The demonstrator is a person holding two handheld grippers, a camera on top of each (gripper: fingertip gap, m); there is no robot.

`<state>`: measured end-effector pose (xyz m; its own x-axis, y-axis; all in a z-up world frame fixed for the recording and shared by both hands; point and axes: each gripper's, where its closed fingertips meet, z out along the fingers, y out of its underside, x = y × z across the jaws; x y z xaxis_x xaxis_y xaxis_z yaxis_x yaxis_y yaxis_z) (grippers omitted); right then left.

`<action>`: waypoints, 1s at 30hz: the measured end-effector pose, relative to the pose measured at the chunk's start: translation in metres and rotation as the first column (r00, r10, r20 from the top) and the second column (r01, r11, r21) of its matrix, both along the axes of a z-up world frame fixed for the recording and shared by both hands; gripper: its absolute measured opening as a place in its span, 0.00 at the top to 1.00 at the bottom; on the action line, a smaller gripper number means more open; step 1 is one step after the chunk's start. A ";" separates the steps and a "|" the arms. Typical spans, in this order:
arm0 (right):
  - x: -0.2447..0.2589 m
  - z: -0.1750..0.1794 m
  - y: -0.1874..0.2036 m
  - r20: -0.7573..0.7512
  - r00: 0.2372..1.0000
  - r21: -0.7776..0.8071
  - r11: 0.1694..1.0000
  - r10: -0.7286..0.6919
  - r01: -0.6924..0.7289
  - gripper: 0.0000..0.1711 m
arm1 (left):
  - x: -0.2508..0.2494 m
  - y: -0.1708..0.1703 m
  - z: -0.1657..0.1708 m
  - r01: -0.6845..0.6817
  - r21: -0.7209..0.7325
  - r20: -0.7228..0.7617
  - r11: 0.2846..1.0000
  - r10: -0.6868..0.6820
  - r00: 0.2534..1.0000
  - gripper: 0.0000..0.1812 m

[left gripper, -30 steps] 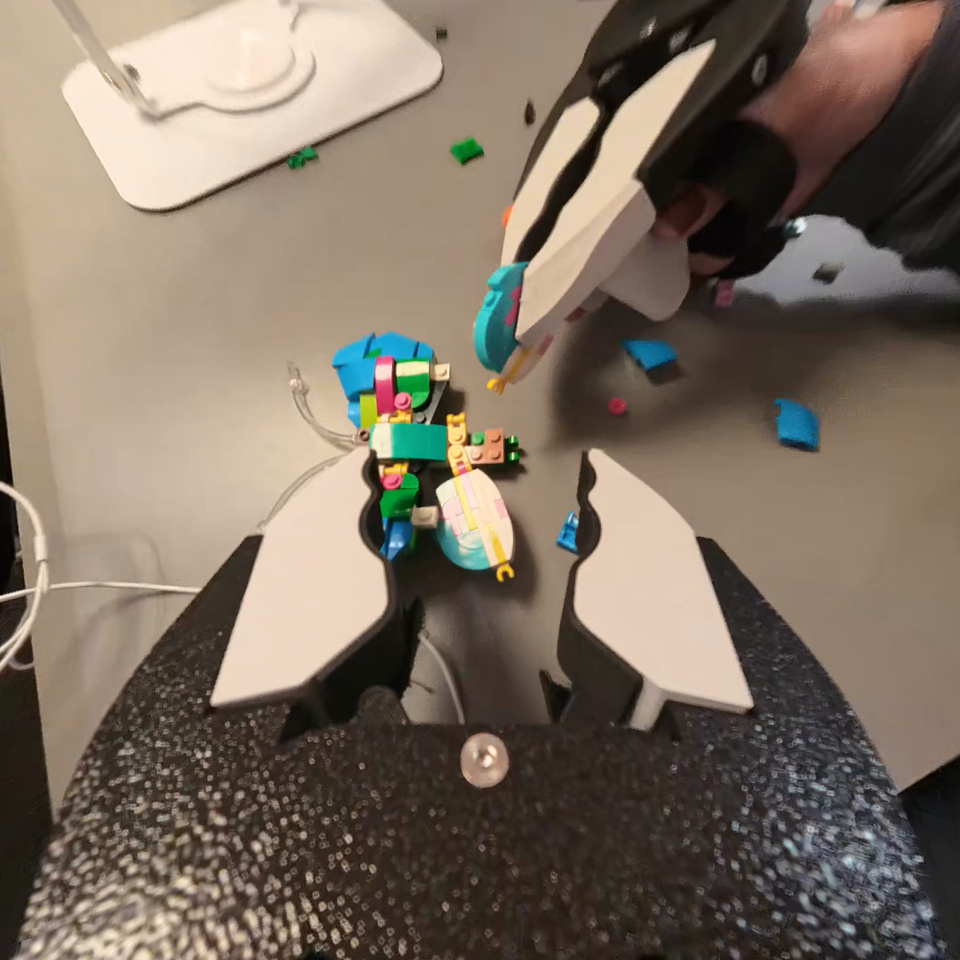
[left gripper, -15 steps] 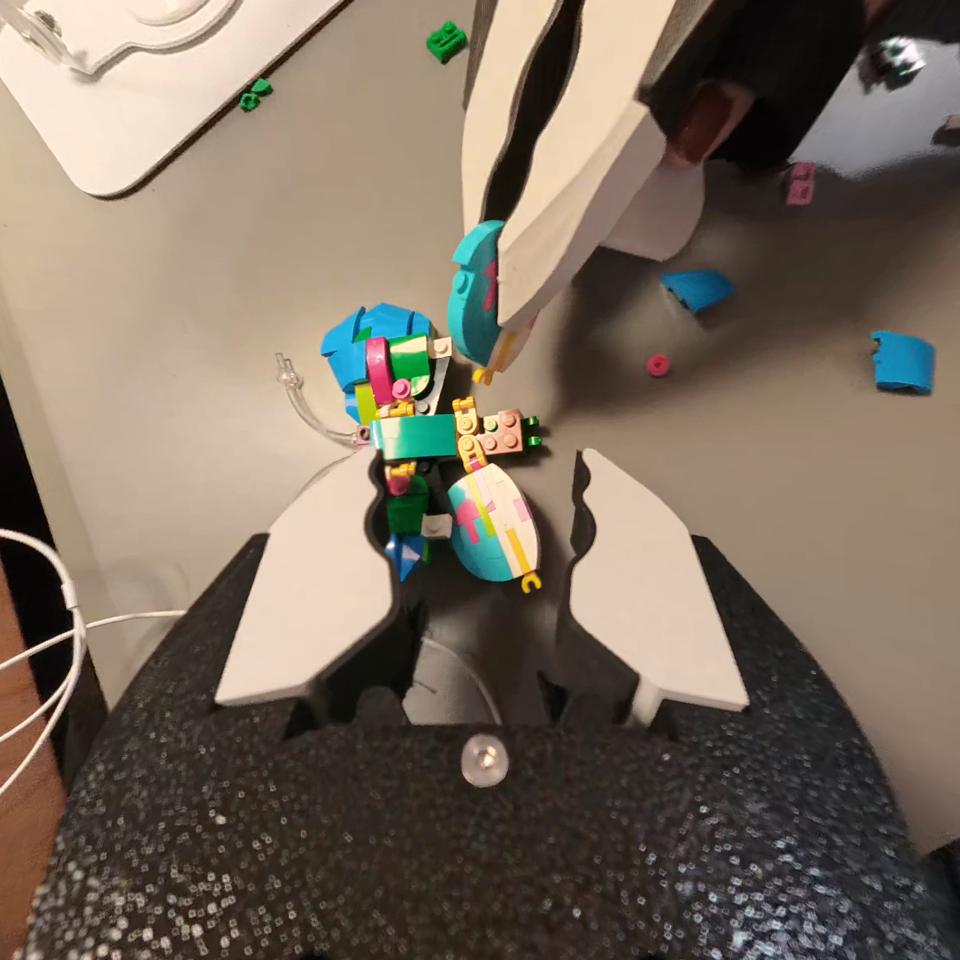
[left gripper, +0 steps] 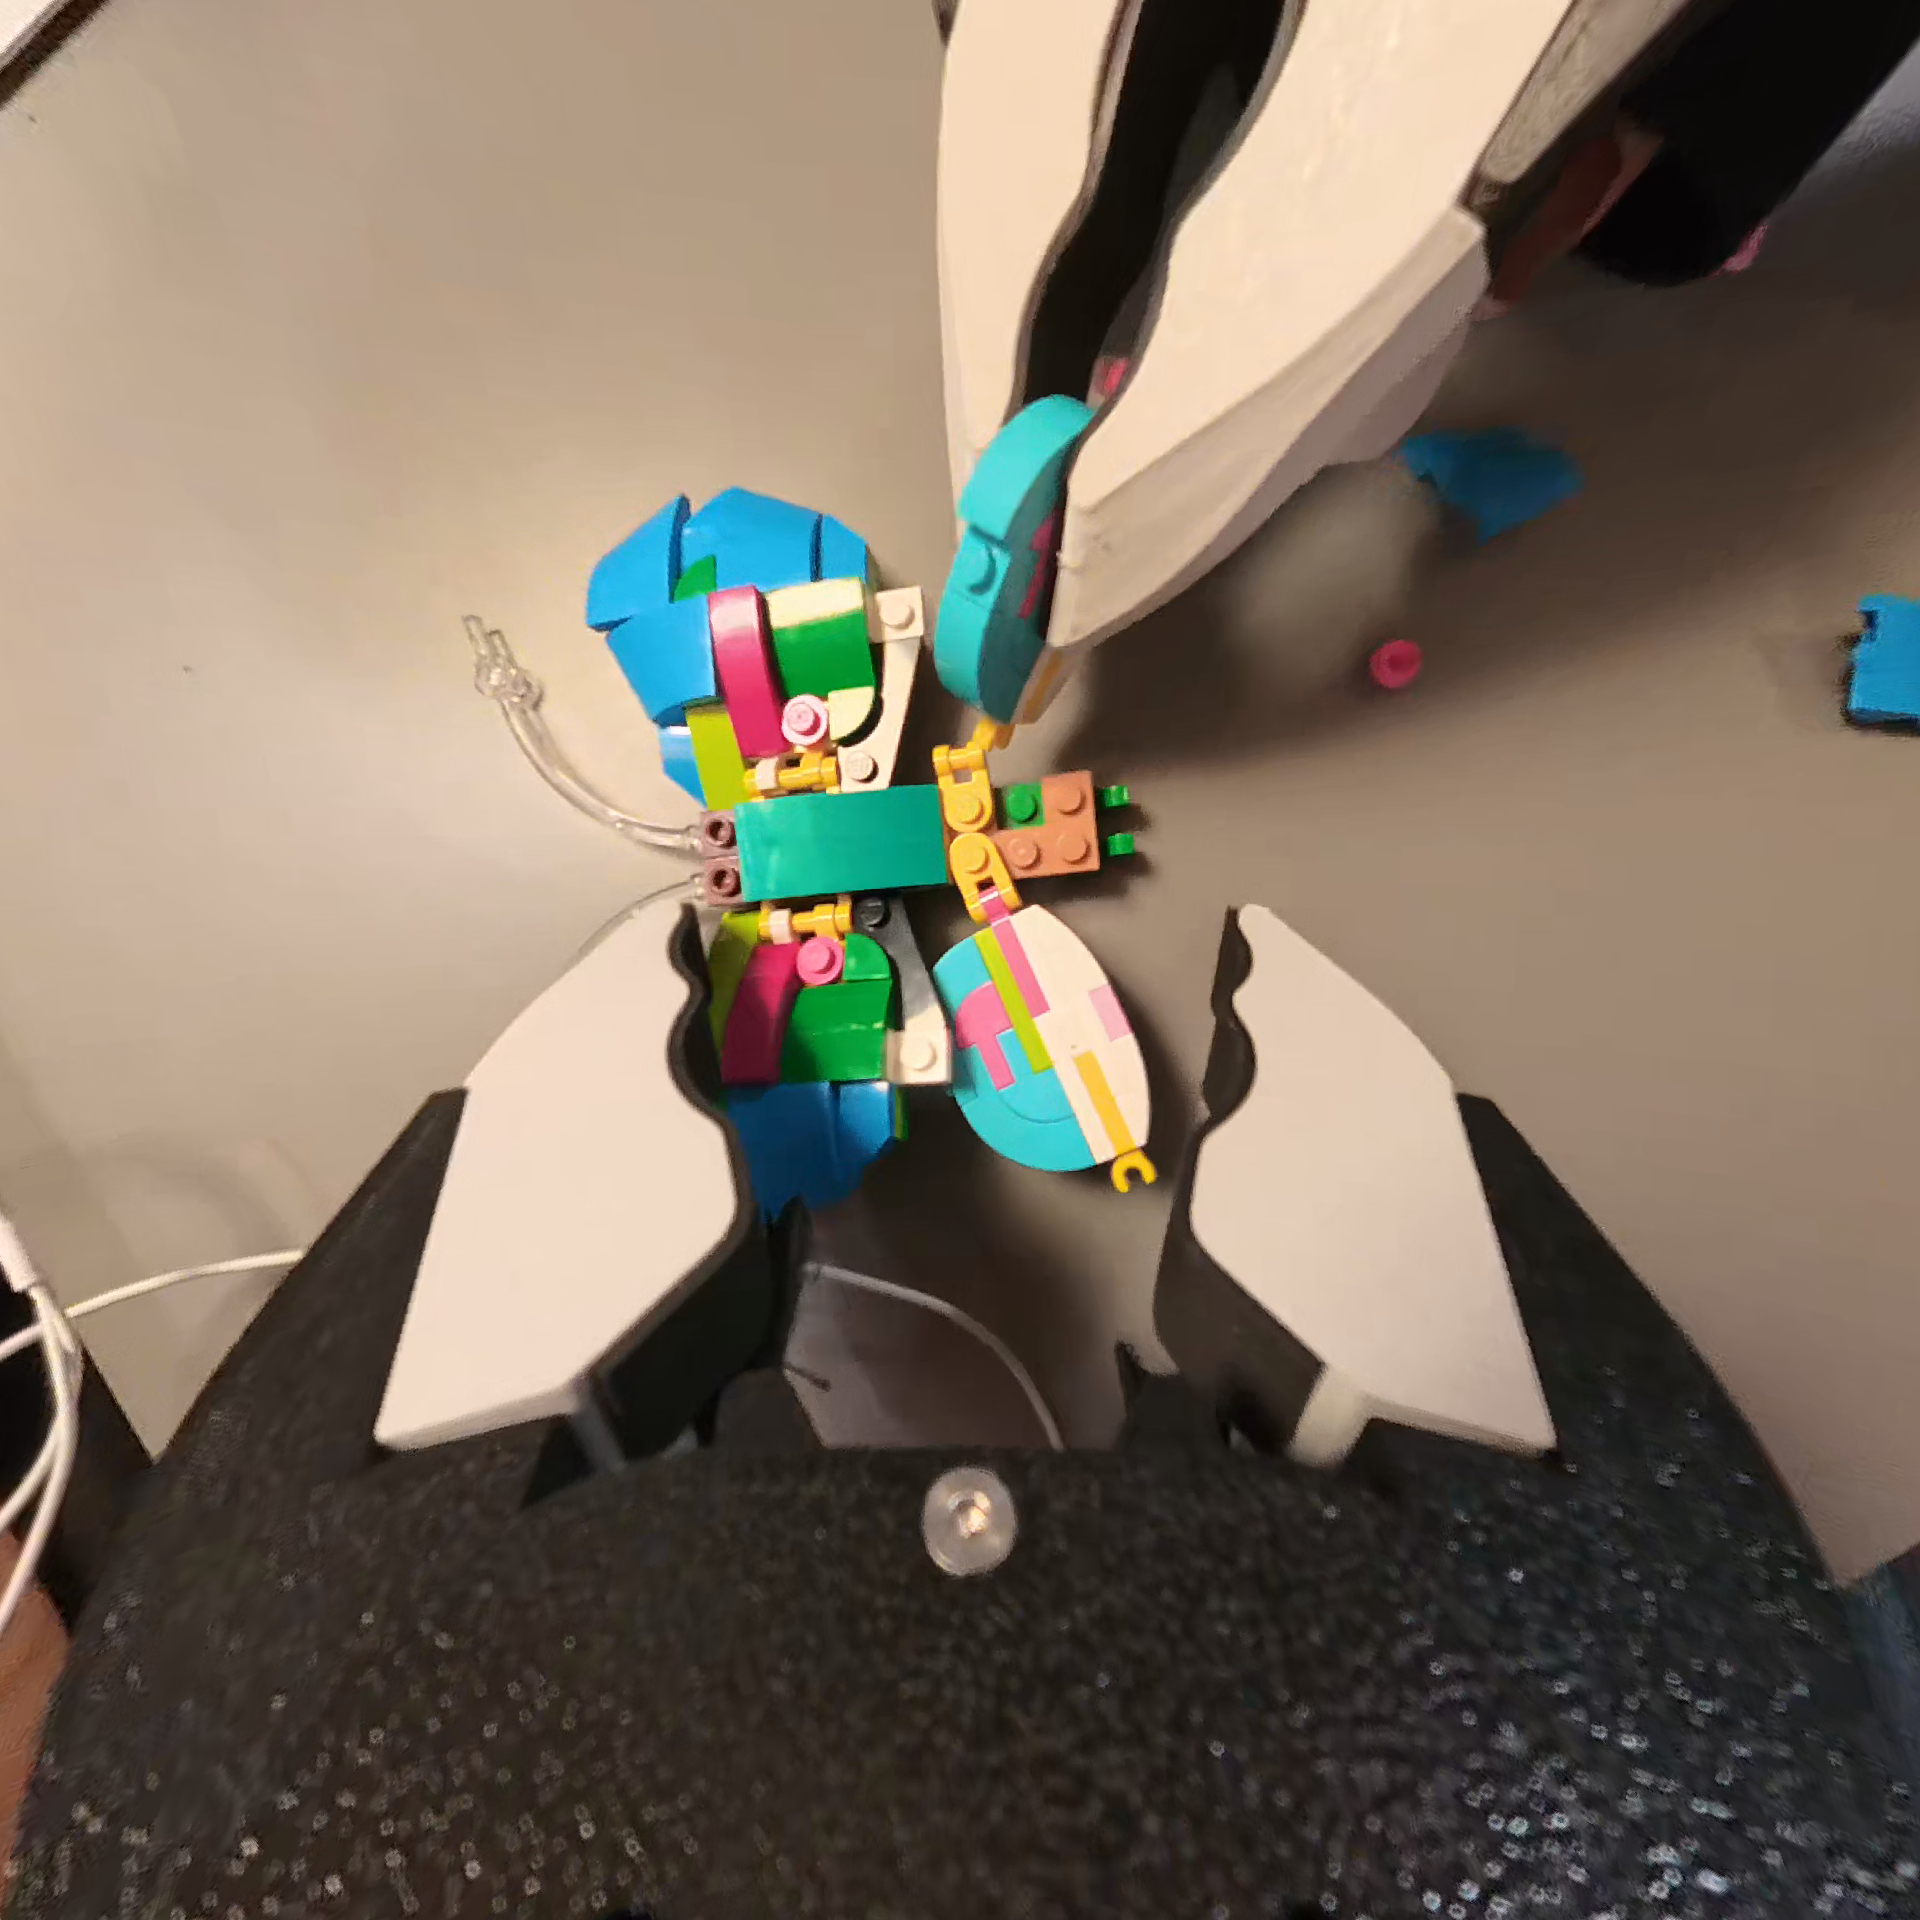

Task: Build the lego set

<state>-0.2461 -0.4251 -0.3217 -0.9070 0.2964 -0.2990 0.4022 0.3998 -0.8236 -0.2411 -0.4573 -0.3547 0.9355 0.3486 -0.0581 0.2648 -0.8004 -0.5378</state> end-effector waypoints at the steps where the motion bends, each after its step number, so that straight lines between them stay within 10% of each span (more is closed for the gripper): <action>1: 0.000 0.000 -0.001 -0.011 1.000 0.003 1.000 0.009 -0.009 0.96 | -0.001 -0.001 0.000 0.010 -0.009 0.001 1.000 -0.010 1.000 0.50; 6: -0.001 0.003 -0.002 -0.011 1.000 -0.007 1.000 0.011 -0.012 0.96 | 0.002 -0.009 0.001 0.080 -0.052 0.002 0.995 -0.080 0.997 0.50; 15: 0.003 0.026 0.010 0.143 0.990 -0.178 0.984 0.002 0.024 0.96 | 0.005 -0.010 0.052 0.017 0.289 -0.033 0.957 -0.008 0.999 0.60; 23: 0.019 -0.016 0.034 0.452 0.890 0.218 0.960 0.060 -0.175 0.96 | 0.029 0.007 0.056 0.021 0.366 0.061 0.930 -0.047 0.997 0.62; 30: -0.002 0.014 0.045 0.270 0.963 0.272 0.961 -0.027 -0.050 0.78 | 0.047 0.049 0.026 0.084 0.274 0.111 0.958 -0.118 0.987 0.55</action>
<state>-0.2482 -0.3798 -0.3082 -0.8080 0.3914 -0.4403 0.5869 0.6001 -0.5435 -0.1940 -0.4079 -0.3283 0.9604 0.2386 0.1438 0.2687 -0.6573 -0.7041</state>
